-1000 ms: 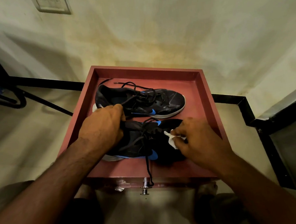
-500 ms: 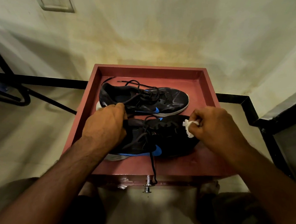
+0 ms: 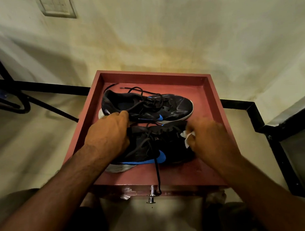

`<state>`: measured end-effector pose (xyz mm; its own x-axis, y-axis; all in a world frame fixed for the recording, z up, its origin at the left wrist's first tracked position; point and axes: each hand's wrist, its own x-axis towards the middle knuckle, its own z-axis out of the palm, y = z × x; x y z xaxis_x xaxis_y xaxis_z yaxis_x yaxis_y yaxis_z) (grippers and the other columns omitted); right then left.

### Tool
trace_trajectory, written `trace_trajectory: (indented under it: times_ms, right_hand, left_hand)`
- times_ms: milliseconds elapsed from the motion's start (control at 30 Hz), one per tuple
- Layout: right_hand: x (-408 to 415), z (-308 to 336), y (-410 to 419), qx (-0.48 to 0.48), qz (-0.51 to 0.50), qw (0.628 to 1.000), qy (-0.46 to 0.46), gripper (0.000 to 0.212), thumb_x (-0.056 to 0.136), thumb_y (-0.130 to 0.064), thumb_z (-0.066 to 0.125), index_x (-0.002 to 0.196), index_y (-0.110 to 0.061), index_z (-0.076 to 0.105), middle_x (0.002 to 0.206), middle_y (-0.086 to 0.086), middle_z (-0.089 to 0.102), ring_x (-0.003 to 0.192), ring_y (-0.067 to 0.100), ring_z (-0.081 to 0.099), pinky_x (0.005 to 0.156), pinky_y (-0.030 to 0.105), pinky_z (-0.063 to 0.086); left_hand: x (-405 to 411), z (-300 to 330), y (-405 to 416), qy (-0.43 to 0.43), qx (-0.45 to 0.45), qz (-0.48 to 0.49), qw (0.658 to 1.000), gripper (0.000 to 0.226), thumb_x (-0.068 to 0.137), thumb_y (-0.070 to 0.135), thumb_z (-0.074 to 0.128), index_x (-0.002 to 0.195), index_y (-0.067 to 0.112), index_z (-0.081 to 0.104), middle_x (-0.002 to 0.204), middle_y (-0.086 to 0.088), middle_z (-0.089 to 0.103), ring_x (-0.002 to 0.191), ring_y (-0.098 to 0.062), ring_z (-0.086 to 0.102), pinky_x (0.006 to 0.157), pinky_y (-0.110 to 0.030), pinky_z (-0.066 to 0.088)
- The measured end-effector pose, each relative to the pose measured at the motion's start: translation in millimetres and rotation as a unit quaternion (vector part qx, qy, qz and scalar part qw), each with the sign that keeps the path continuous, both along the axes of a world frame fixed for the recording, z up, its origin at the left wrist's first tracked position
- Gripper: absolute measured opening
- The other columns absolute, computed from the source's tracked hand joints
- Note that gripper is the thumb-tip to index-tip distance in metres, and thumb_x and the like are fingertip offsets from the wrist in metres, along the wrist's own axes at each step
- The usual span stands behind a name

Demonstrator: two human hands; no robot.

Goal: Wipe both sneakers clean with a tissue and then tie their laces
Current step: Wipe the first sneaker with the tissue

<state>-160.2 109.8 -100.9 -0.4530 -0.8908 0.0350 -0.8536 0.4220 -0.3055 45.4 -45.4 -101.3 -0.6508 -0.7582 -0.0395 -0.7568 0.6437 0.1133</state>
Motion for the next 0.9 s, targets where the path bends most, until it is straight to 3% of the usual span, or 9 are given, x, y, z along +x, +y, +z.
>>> trace_trajectory:
  times_ms: [167,267,333,400,500,633,733,833,900]
  right_hand:
    - [35.9,-9.8,4.1,0.041,0.088,0.982,-0.163,0.007,0.085,-0.025,0.073,0.087,-0.03,0.068,0.09,-0.013,0.064,0.08,0.003,0.061,0.064,0.016,0.043]
    - [9.8,-9.6,-1.0,0.025,0.054,0.997,-0.056,0.007,0.09,-0.019,0.07,0.094,-0.024,0.069,0.096,-0.007,0.062,0.083,0.012,0.06,0.069,0.022,0.042]
    - [-14.9,-6.1,-4.7,-0.011,0.002,0.999,0.032,0.006,0.091,-0.015,0.07,0.09,-0.021,0.068,0.09,-0.002,0.06,0.078,0.016,0.056,0.064,0.019,0.036]
    - [-25.5,-3.5,-6.1,-0.031,-0.019,0.998,0.052,0.005,0.091,-0.016,0.071,0.088,-0.018,0.068,0.088,0.0,0.061,0.075,0.017,0.055,0.061,0.013,0.029]
    - [3.8,-10.5,-3.5,0.01,0.017,0.999,-0.031,0.007,0.091,-0.026,0.072,0.096,-0.023,0.068,0.097,-0.003,0.063,0.084,0.014,0.06,0.071,0.024,0.048]
    - [47.5,-15.6,0.7,0.023,0.113,0.982,-0.147,0.008,0.089,-0.025,0.071,0.096,-0.025,0.068,0.098,-0.011,0.06,0.09,0.009,0.059,0.076,0.026,0.048]
    - [18.0,-14.5,-3.6,0.003,0.073,0.995,-0.073,0.007,0.089,-0.018,0.07,0.094,-0.022,0.068,0.096,-0.007,0.059,0.086,0.013,0.058,0.074,0.028,0.049]
    - [-21.8,-4.8,-6.7,-0.051,-0.027,0.998,0.021,0.003,0.088,-0.012,0.072,0.089,-0.015,0.07,0.091,0.001,0.062,0.076,0.016,0.054,0.062,0.016,0.034]
    - [-22.1,-4.8,-6.7,-0.047,-0.035,0.998,0.036,0.003,0.09,-0.015,0.072,0.089,-0.016,0.07,0.091,0.001,0.062,0.076,0.016,0.054,0.063,0.021,0.036]
  left_hand:
    - [-0.2,0.4,-0.3,0.005,0.0,-0.001,1.0,0.026,0.093,0.031,0.061,0.111,0.019,0.047,0.108,-0.003,0.064,0.092,-0.026,0.064,0.072,-0.042,0.056]
    - [0.9,0.2,-0.5,0.003,0.003,-0.003,1.0,0.027,0.093,0.031,0.061,0.113,0.019,0.047,0.109,-0.004,0.064,0.093,-0.027,0.065,0.074,-0.043,0.057]
    - [1.6,0.2,-0.4,-0.001,0.002,-0.006,1.0,0.027,0.093,0.031,0.061,0.112,0.019,0.046,0.109,-0.004,0.064,0.094,-0.028,0.065,0.074,-0.043,0.058]
    - [1.5,0.4,-0.2,-0.003,0.0,-0.007,1.0,0.027,0.093,0.031,0.061,0.112,0.019,0.046,0.109,-0.004,0.064,0.093,-0.028,0.065,0.074,-0.043,0.058]
    - [0.4,1.3,-0.2,-0.002,0.001,-0.005,1.0,0.025,0.092,0.03,0.06,0.109,0.02,0.045,0.107,-0.003,0.063,0.092,-0.027,0.064,0.074,-0.043,0.058]
    - [0.7,1.1,-0.9,0.0,0.0,-0.007,1.0,0.026,0.093,0.031,0.06,0.11,0.02,0.044,0.107,-0.003,0.062,0.092,-0.026,0.064,0.074,-0.043,0.058]
    - [1.2,0.4,-0.6,0.005,-0.001,-0.009,1.0,0.026,0.093,0.031,0.059,0.112,0.018,0.046,0.107,-0.004,0.063,0.092,-0.026,0.064,0.075,-0.043,0.058]
    - [2.6,-0.6,0.4,0.008,-0.008,-0.013,1.0,0.027,0.094,0.032,0.059,0.113,0.018,0.046,0.108,-0.005,0.063,0.092,-0.027,0.064,0.073,-0.043,0.058]
    - [2.3,-1.1,0.6,0.007,-0.013,-0.014,1.0,0.027,0.094,0.032,0.059,0.113,0.017,0.046,0.108,-0.005,0.063,0.092,-0.028,0.065,0.071,-0.043,0.057]
